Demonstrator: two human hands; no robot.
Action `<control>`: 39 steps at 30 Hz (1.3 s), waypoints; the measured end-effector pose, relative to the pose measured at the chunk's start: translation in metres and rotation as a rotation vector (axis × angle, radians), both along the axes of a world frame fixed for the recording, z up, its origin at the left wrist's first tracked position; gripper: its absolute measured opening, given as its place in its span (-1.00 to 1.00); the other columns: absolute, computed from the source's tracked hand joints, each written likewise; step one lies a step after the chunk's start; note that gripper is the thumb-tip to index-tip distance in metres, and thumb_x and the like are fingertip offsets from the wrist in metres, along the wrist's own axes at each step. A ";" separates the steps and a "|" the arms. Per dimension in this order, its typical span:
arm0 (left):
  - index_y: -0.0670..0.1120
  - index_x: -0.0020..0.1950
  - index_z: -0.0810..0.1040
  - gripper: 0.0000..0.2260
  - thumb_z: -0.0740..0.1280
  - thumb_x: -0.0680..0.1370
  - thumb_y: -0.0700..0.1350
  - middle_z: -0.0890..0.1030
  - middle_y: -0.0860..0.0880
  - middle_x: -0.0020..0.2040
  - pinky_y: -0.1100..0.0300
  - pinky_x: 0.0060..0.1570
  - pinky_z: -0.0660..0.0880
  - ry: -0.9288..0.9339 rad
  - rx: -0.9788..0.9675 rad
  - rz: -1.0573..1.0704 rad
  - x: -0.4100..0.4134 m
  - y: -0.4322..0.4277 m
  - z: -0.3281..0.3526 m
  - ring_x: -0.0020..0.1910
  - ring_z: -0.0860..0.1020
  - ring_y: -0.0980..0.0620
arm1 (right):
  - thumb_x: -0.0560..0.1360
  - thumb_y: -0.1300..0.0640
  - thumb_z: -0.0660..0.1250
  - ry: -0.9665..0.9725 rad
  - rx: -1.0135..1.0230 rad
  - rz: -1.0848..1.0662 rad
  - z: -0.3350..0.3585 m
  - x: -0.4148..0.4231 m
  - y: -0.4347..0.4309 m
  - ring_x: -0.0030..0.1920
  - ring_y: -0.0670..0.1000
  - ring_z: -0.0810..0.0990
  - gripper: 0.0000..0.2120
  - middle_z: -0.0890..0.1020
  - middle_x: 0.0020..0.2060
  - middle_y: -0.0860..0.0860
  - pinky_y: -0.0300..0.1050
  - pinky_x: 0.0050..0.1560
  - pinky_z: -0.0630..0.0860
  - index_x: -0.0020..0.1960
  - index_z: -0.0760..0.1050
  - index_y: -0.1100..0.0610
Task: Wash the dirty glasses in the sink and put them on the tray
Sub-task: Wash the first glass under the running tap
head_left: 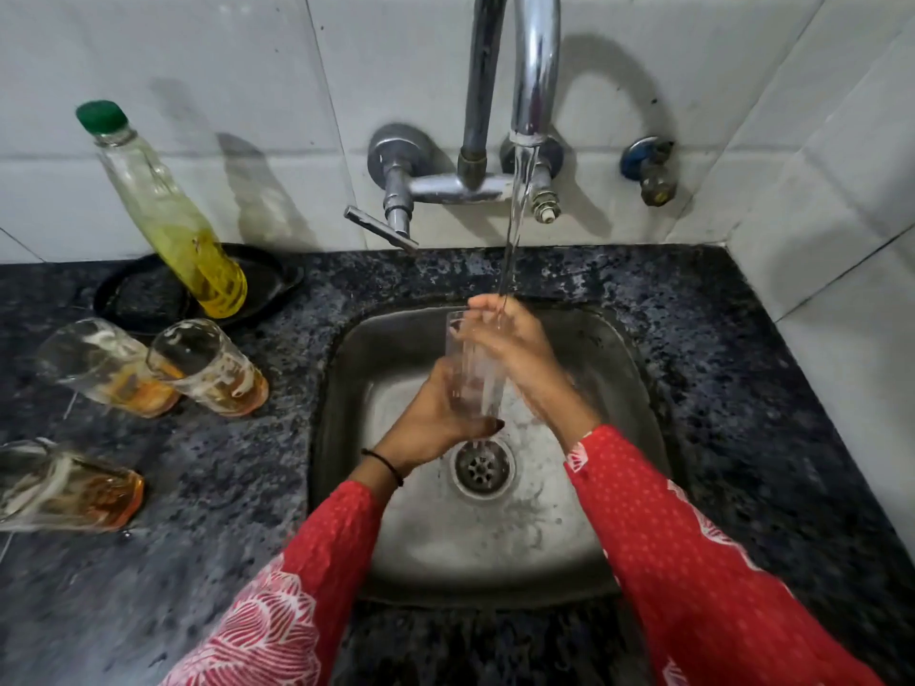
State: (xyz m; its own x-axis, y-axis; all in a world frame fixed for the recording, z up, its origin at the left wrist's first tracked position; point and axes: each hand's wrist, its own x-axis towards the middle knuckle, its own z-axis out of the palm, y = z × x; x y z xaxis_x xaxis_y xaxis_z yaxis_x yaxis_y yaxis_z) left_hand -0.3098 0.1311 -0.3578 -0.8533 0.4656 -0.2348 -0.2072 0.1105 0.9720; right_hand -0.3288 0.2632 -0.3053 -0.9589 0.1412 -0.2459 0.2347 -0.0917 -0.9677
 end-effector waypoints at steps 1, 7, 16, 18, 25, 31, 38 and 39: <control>-0.11 0.37 0.22 -0.25 0.53 0.29 -0.19 0.42 -0.16 0.29 0.00 0.16 0.54 0.096 -0.044 0.043 0.001 0.006 -0.003 0.22 0.50 -0.04 | 0.37 0.22 0.48 0.021 0.092 0.001 0.002 -0.001 -0.005 -0.02 0.03 0.58 -0.57 0.57 -0.03 0.06 -0.10 -0.03 0.57 0.17 0.40 0.08; -0.26 0.40 0.15 -0.31 0.42 0.37 -0.46 0.37 0.12 0.24 0.47 0.14 0.36 0.352 -0.034 0.163 0.000 0.022 0.004 0.19 0.43 0.41 | 0.23 0.16 0.58 0.140 0.318 -0.136 -0.010 0.022 -0.007 0.01 -0.15 0.60 -0.35 0.58 0.02 -0.08 -0.24 0.06 0.54 0.19 0.30 -0.01; -0.19 0.47 0.15 -0.50 0.13 0.53 -0.37 0.35 -0.18 0.41 0.08 0.32 0.34 0.158 0.368 0.748 -0.076 0.007 0.095 0.38 0.37 -0.09 | 0.23 0.14 0.57 0.265 0.405 -0.203 0.012 0.023 -0.001 -0.01 -0.19 0.55 -0.40 0.55 -0.02 -0.13 -0.39 0.02 0.48 0.15 0.33 0.00; -0.27 0.29 0.30 -0.70 0.12 0.56 -0.35 0.47 -0.14 0.20 0.19 0.18 0.40 0.446 0.102 0.734 -0.087 0.014 0.110 0.14 0.47 0.00 | 0.24 0.13 0.57 0.281 0.426 -0.194 0.019 0.023 -0.002 -0.04 -0.28 0.53 -0.41 0.53 -0.06 -0.21 -0.51 -0.07 0.42 0.14 0.33 -0.02; -0.12 0.44 0.26 -0.62 0.16 0.61 -0.25 0.54 -0.23 0.23 0.30 -0.14 0.34 0.668 -0.438 0.472 -0.081 -0.007 0.108 0.09 0.54 -0.11 | 0.33 0.09 0.52 0.280 0.363 -0.248 0.032 0.030 -0.009 -0.05 -0.19 0.53 -0.38 0.52 0.00 -0.14 -0.46 -0.14 0.44 0.29 0.32 -0.04; -0.18 0.42 0.31 -0.53 0.28 0.52 -0.39 0.44 -0.17 0.35 0.08 0.36 0.37 0.266 -0.170 0.249 -0.003 -0.033 0.037 0.28 0.47 0.07 | 0.43 -0.09 0.35 -0.252 -0.552 -0.404 0.012 0.062 -0.018 -0.09 0.11 0.67 -0.62 0.67 -0.01 0.13 0.06 -0.27 0.63 0.17 0.53 0.08; -0.15 0.41 0.31 -0.33 0.46 0.34 -0.28 0.48 -0.11 0.32 0.25 0.27 0.41 0.271 0.025 0.138 0.056 -0.037 0.053 0.29 0.47 0.07 | 0.47 -0.24 0.21 -0.473 -0.707 -0.269 0.004 0.088 -0.041 -0.19 0.07 0.61 -0.52 0.66 -0.15 0.14 -0.18 -0.33 0.58 0.10 0.55 0.14; -0.17 0.41 0.31 -0.33 0.47 0.35 -0.33 0.48 -0.14 0.31 0.24 0.24 0.44 0.278 0.030 0.157 0.059 -0.040 0.057 0.27 0.48 0.07 | 0.47 -0.25 0.20 -0.469 -0.680 -0.221 0.006 0.090 -0.045 -0.13 0.08 0.61 -0.51 0.66 -0.09 0.14 -0.13 -0.25 0.58 0.12 0.55 0.13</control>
